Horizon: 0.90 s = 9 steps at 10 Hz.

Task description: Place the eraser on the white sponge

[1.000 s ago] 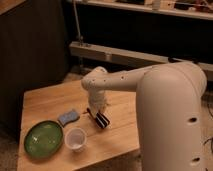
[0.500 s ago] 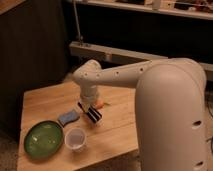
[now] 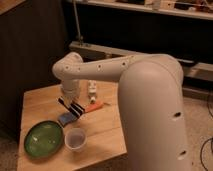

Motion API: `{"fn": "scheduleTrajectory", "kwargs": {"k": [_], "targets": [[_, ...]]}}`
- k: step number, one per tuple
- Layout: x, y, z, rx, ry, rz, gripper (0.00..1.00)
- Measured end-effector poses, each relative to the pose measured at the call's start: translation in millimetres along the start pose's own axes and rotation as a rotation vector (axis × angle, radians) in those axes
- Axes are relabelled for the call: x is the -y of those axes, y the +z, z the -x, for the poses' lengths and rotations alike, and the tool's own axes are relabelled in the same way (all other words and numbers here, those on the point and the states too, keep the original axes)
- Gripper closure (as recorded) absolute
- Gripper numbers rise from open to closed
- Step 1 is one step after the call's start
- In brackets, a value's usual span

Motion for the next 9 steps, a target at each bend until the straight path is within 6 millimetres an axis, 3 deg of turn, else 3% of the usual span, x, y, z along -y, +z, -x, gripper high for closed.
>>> {"fn": "scheduleTrajectory", "kwargs": {"k": [2, 5, 9], "targets": [[-15, 11, 4, -0.001, -0.023, 0.027, 1.0], [-22, 35, -1, -0.02, -0.022, 0.049, 1.0], [-17, 48, -6, -0.04, 0.009, 0.057, 1.0]]}}
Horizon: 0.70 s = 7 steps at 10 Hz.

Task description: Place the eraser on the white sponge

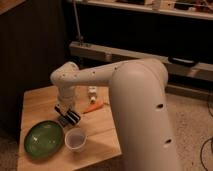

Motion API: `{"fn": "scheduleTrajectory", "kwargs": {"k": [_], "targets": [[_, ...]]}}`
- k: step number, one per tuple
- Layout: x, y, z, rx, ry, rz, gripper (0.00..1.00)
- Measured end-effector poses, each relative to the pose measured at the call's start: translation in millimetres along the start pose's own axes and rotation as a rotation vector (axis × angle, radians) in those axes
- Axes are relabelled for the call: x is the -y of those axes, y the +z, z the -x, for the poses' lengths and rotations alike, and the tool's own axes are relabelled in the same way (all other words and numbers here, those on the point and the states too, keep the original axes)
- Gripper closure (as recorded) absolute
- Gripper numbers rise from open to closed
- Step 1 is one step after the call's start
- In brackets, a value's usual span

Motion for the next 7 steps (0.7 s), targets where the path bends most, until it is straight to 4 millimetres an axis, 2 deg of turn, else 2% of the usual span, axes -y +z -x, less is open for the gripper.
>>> {"fn": "scheduleTrajectory", "kwargs": {"k": [4, 6, 7], "targets": [[4, 9, 7, -0.032, 0.001, -0.004, 1.0], [5, 24, 5, -0.053, 0.011, 0.006, 1.0], [5, 32, 5, -0.06, 0.018, 0.01, 0.96]]}}
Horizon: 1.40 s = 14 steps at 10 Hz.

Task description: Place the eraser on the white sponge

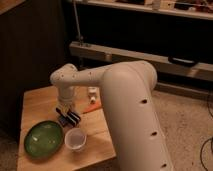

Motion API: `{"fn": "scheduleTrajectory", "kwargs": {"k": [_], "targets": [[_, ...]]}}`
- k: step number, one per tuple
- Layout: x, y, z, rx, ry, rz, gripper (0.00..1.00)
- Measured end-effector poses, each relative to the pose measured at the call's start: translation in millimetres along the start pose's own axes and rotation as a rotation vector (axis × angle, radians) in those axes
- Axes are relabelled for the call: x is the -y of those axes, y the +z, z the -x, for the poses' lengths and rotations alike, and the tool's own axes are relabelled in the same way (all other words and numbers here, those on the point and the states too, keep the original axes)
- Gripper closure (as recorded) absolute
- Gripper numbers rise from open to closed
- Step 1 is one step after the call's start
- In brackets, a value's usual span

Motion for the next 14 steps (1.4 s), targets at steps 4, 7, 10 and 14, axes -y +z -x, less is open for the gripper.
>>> {"fn": "scheduleTrajectory", "kwargs": {"k": [4, 7, 10, 14], "targets": [[2, 12, 2, -0.013, 0.032, -0.002, 0.54], [3, 11, 4, -0.012, 0.033, 0.003, 0.25], [7, 8, 6, -0.011, 0.034, 0.002, 0.2], [13, 0, 3, -0.002, 0.053, 0.024, 0.2]]}}
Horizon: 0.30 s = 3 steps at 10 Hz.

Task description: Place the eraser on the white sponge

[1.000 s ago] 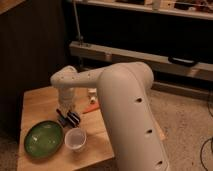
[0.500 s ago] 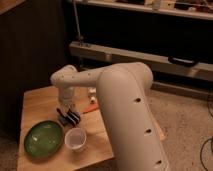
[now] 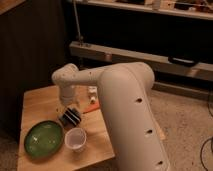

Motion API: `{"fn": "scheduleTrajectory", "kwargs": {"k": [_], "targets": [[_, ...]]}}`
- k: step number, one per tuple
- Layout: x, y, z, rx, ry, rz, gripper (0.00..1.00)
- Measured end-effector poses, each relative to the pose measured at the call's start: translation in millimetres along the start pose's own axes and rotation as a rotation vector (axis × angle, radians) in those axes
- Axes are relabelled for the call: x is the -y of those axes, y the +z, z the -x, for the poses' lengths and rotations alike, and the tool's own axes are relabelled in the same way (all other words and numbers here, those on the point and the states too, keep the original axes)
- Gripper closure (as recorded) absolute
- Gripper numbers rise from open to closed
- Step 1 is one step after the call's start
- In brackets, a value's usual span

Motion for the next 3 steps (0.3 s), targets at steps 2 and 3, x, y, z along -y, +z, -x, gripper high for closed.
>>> {"fn": "scheduleTrajectory", "kwargs": {"k": [2, 3], "targets": [[6, -11, 2, 0.063, 0.006, 0.143, 0.2], [11, -20, 3, 0.098, 0.007, 0.223, 0.2]]}}
